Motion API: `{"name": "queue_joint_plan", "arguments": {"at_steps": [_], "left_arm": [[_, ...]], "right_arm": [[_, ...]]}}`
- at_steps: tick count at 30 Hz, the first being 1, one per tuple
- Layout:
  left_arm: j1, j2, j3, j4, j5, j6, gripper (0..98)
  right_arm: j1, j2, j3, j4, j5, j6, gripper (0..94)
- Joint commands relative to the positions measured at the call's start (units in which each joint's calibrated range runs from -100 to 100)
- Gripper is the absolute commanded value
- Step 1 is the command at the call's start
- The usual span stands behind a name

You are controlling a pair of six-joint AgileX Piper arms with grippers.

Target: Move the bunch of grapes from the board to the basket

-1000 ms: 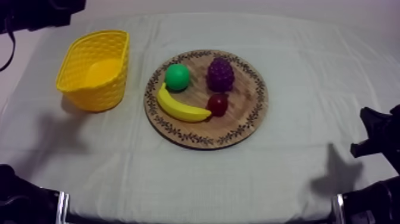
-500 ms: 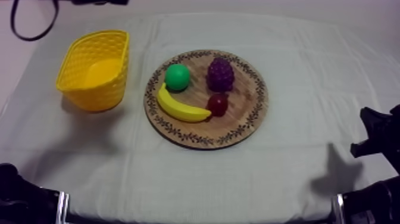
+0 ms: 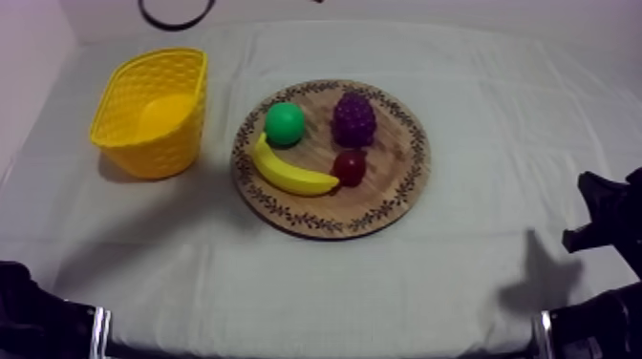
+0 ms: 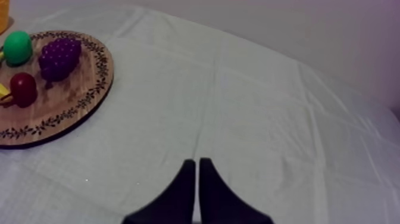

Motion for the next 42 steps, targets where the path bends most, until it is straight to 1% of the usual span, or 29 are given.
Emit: {"name": "queue_joint_plan", "arguments": {"at_steps": [1,21,27,33,42], "left_arm": [[0.1,2.1,-2.1,-0.03,0.0,0.1,0.0],[0.0,17.7,-17.5,-0.1,1.0,-0.1,0.0],[-0.2,21.4,-20.5,0.02,1.6,-0.4,0.0],[-0.2,23.8,-23.2,0.33,3.4,-0.6,0.0],[-0.3,24.6,-23.8,0.45,4.2,-0.4,0.0]], "right_arm": [[0.0,0.0,0.0,0.0,0.0,0.0,0.5],[0.0,0.0,0.0,0.0,0.0,0.0,0.5],[0.0,0.0,0.0,0.0,0.0,0.0,0.5],[0.0,0.0,0.0,0.0,0.0,0.0,0.5],[0.0,0.0,0.0,0.0,0.0,0.0,0.5]]}}
